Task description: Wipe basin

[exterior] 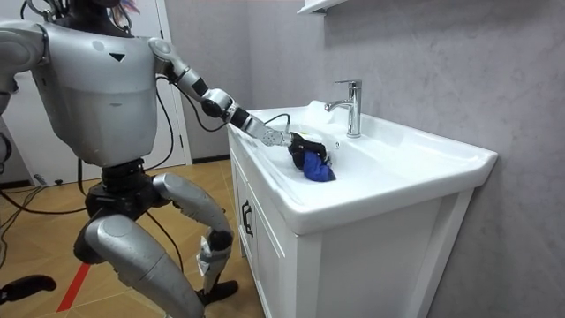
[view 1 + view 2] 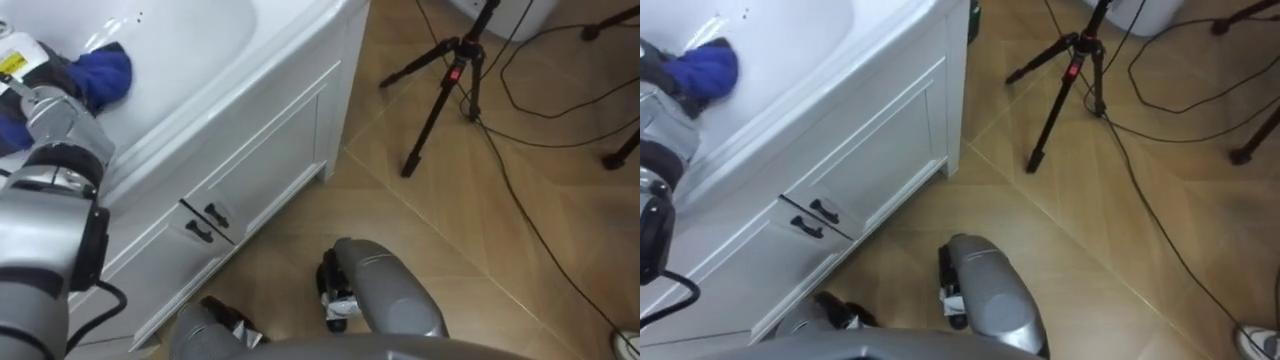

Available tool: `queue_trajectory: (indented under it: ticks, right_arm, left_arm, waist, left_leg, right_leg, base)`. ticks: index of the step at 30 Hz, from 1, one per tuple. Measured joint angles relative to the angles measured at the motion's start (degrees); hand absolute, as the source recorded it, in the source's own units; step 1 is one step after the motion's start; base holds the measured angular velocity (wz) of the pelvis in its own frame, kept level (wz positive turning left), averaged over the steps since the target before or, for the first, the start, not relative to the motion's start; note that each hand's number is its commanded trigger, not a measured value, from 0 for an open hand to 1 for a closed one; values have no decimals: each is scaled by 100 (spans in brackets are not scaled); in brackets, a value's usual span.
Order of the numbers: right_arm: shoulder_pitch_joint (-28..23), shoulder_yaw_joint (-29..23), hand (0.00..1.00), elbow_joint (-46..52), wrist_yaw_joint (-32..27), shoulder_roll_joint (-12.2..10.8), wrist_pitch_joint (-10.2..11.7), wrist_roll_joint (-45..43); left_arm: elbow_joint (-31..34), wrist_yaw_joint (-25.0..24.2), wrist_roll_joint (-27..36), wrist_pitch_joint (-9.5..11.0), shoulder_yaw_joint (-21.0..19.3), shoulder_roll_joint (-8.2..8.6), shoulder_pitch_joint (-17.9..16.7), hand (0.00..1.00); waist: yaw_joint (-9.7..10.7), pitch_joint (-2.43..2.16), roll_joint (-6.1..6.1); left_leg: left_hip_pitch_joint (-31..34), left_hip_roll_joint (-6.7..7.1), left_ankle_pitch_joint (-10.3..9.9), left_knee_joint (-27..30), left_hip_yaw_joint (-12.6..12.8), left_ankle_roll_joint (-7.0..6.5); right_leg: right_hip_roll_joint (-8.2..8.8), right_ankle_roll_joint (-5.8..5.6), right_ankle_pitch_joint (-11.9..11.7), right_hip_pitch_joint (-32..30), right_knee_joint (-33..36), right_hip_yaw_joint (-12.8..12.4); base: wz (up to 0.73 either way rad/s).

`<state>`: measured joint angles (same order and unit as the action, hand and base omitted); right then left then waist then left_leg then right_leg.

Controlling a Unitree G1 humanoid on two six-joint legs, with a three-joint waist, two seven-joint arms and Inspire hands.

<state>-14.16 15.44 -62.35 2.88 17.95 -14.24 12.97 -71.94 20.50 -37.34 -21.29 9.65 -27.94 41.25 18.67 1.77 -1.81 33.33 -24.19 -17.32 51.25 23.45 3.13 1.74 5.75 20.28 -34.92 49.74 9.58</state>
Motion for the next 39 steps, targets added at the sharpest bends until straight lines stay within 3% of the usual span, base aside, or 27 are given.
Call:
queue_trajectory:
  ticks: [4,6,7,8,9,11,14,19,22,24,26,30,33,35,39]
  right_arm:
    - [1,-109,0,-32,73,0,69,-7]
    - [2,-118,0,-149,123,-2,122,-15]
    - [7,-180,0,-277,134,-1,144,-42]
    - [8,-250,0,-384,142,-3,169,-64]
    - [7,-286,0,-424,149,-6,168,-67]
    - [-3,-353,0,-538,157,-6,161,-80]
    - [-77,-557,0,-626,179,-1,159,-79]
    - [-101,-617,0,-632,230,-3,147,-108]
    - [-59,-870,0,-636,210,-4,188,-298]
    - [-57,-963,0,-639,206,-2,237,-393]
    - [-96,-1002,0,-652,176,13,282,-446]
    - [-115,-999,0,-690,138,14,455,-459]
    - [-116,-1009,0,-739,86,13,600,-462]
    - [-103,-1015,0,-832,78,13,690,-500]
    - [-46,-1015,0,-891,-48,16,742,-696]
  left_arm:
    - [-5,-120,-108,-1,3,-67,0,100]
    - [-7,-192,-142,-2,-3,-67,-16,100]
    - [-6,-251,-236,-2,-31,-69,-52,100]
    - [-6,-280,-339,-3,-62,-90,-100,100]
    - [-6,-294,-362,-3,-62,-108,-117,100]
    - [-5,-406,-519,0,-71,-213,-217,100]
    - [5,-529,-997,39,-176,-278,-357,100]
    - [9,-645,-1301,88,-272,-354,-377,100]
    - [11,-652,-1352,116,-396,-415,-389,100]
    - [11,-655,-1351,158,-404,-474,-428,100]
    - [24,-600,-1357,315,-625,-507,-602,100]
    - [434,-488,-1353,435,-960,-506,-961,100]
    - [607,-472,-1351,474,-976,-506,-1037,100]
    - [696,-443,-1349,562,-1035,-505,-1055,100]
    - [918,-338,-1346,638,-1043,-495,-1176,100]
  waist:
    - [-123,8,-15]
    - [-167,-7,19]
    - [-186,-27,53]
    - [-207,-34,76]
    - [-222,-23,93]
    - [-233,-2,102]
    - [-394,17,160]
    - [-577,35,229]
    - [-676,26,262]
    - [-685,23,262]
    - [-759,-5,313]
    - [-809,-22,356]
    - [-885,-27,393]
    - [-978,-36,443]
    - [-1008,-71,557]
  left_leg:
    - [7,-10,5,12,-57,9]
    - [21,-6,25,31,-149,42]
    - [60,7,76,90,-213,120]
    - [123,3,206,231,-276,166]
    - [171,0,324,305,-314,126]
    - [315,-14,762,568,-366,57]
    - [299,-25,966,636,-435,49]
    - [136,4,955,616,-443,41]
    - [-14,119,930,492,-462,20]
    - [-186,194,826,320,-455,43]
    - [-476,185,556,67,-406,43]
    - [-725,239,438,-200,-317,49]
    - [-911,330,364,-422,-295,50]
    - [-1089,436,200,-679,-308,-35]
    - [-1195,638,170,-889,-340,-12]
  right_leg:
    - [-4,4,5,49,-15,38]
    - [-16,11,10,94,-29,64]
    - [-19,16,13,104,-22,71]
    - [-18,16,13,122,-20,72]
    - [-18,16,13,148,-24,72]
    - [-11,16,13,273,-136,77]
    - [-27,13,14,450,-309,94]
    - [-18,-28,35,683,-364,90]
    - [25,-33,36,798,-405,94]
    - [22,-36,35,892,-438,91]
    - [8,-36,34,1076,-504,167]
    - [28,-60,-3,1211,-586,200]
    - [26,-70,-29,1317,-674,194]
    - [48,-86,-41,1420,-725,226]
    - [217,-150,-37,1521,-795,331]
  base:
    - [7]
    - [13]
    - [7]
    - [6]
    - [8]
    - [12]
    - [3]
    - [11]
    - [8]
    - [11]
    - [-7]
    - [3]
    - [9]
    - [10]
    - [19]
